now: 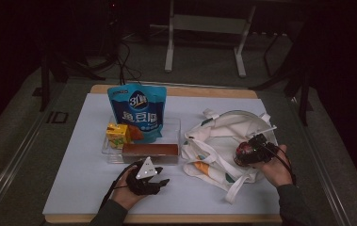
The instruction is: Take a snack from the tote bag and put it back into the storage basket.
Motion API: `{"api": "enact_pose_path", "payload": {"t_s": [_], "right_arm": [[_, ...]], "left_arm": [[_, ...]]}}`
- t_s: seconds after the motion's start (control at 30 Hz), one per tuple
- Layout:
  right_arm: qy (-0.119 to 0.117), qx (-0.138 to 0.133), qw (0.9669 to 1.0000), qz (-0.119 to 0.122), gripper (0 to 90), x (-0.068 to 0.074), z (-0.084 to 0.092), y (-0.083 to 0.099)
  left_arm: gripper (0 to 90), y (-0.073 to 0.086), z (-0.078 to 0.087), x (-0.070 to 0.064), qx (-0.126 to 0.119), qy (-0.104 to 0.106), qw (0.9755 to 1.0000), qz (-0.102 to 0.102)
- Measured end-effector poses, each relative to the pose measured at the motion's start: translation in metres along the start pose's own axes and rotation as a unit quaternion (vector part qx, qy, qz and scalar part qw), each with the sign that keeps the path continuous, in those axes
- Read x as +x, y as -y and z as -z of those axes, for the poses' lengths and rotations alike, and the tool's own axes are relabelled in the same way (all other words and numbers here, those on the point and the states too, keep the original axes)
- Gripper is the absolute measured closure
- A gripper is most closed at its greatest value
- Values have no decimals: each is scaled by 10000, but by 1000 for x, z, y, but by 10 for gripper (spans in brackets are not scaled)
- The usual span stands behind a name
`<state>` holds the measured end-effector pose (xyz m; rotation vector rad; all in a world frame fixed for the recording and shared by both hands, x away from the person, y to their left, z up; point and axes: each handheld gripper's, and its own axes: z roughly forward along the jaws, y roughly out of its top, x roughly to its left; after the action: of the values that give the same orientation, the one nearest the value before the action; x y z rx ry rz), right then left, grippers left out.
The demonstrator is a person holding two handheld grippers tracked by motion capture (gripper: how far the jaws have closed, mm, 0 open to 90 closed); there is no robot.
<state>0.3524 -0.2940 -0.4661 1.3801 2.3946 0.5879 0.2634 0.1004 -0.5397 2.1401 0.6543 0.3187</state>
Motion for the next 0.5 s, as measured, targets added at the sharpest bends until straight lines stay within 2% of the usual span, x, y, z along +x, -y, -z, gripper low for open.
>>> {"api": "enact_pose_path", "payload": {"t_s": [0.5], "right_arm": [[-173, -122, 9997, 88, 253, 10, 9, -9]], "left_arm": [[490, 0, 0, 0, 2, 2, 10000, -13]]}}
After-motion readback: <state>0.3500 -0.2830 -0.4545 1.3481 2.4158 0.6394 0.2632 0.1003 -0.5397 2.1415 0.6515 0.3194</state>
